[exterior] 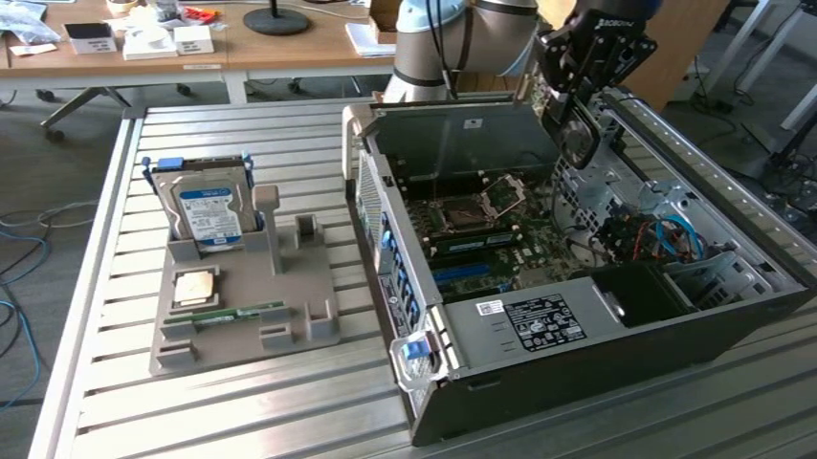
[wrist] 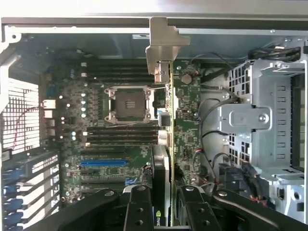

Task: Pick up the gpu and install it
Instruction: 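Pick up the gpu and move the gpu toward the slot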

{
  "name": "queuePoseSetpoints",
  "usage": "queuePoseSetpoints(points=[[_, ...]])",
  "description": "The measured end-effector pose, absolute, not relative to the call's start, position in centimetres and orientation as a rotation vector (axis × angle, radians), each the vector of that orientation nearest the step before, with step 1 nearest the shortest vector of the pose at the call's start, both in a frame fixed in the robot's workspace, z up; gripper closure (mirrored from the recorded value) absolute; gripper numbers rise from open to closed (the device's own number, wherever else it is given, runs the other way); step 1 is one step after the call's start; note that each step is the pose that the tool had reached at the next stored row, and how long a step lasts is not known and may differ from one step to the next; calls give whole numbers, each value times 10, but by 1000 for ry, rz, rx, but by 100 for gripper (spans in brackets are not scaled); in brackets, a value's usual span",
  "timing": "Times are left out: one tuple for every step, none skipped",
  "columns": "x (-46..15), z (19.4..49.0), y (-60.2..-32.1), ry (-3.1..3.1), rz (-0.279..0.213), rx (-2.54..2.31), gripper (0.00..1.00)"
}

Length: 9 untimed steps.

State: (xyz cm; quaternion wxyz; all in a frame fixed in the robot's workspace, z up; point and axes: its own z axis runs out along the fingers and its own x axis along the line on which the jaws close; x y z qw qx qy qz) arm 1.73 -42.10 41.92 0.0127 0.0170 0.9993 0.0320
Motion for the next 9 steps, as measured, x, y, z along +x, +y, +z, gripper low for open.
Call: queuePoseSetpoints(points=[[20,419,-421,3114,100,53,73],[21,419,-421,3114,100,53,73],[22,419,-421,3114,100,53,73],[23,419,-421,3114,100,53,73],[23,419,-421,3114,100,53,73],[23,419,-421,3114,100,53,73],[23,419,-421,3114,100,53,73],[23,419,-421,3114,100,53,73],[23,419,-421,3114,100,53,73]])
